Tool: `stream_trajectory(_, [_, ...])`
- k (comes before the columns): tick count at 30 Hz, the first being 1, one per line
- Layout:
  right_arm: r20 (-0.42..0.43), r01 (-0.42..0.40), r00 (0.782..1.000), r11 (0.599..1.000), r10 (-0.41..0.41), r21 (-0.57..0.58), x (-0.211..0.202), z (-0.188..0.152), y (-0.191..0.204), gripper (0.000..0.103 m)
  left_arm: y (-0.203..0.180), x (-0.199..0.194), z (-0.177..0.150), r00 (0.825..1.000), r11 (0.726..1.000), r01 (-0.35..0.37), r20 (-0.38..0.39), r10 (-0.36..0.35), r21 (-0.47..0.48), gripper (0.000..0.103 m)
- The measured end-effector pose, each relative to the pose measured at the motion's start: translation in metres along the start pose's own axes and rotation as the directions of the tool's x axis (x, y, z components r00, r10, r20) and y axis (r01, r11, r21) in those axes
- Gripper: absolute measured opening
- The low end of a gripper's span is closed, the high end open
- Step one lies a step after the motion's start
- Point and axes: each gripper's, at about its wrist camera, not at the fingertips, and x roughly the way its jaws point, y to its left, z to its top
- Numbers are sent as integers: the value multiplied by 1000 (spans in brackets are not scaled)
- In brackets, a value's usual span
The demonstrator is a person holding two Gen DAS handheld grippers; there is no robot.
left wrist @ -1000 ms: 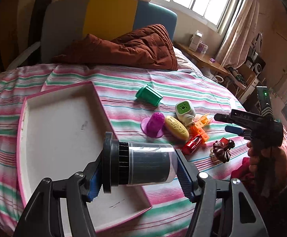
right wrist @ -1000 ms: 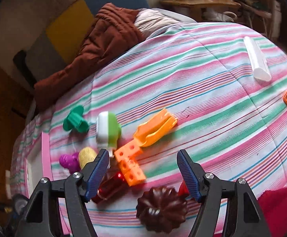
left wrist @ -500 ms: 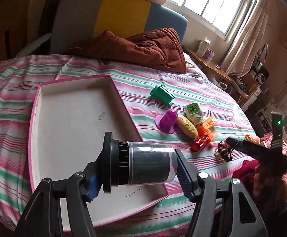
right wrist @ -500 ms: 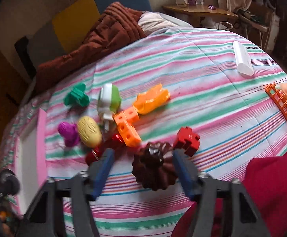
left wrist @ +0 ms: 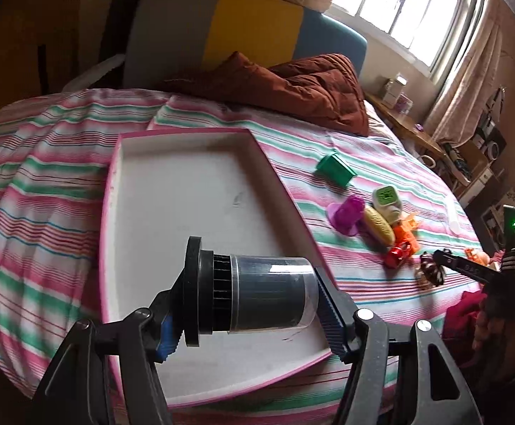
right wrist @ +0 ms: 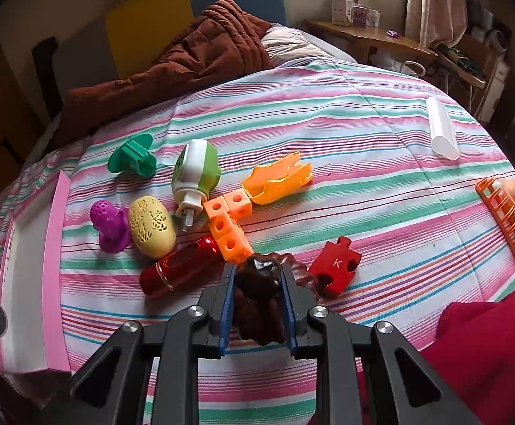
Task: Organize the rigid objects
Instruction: 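Carry the cylinder into the white tray and open the left gripper while the right holds the mold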
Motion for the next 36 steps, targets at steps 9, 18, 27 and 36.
stream_trajectory(9, [-1, 4, 1000, 1000, -4, 6, 0, 0, 1, 24, 4, -2, 0, 998, 998, -58, 12, 58, 25, 66])
stream_trajectory(18, [0, 5, 1000, 1000, -5, 6, 1, 0, 1, 24, 23, 13, 15, 994, 994, -107, -14, 108, 29, 66])
stream_trajectory(27, [1, 7, 1000, 1000, -7, 7, 1, 2, 0, 24, 60, 33, 50, 993, 993, -113, -25, 112, -35, 66])
stream_trajectory(36, [4, 12, 1000, 1000, -12, -2, 1, 2, 2, 24, 79, 52, 75, 994, 993, -102, -36, 100, -66, 66])
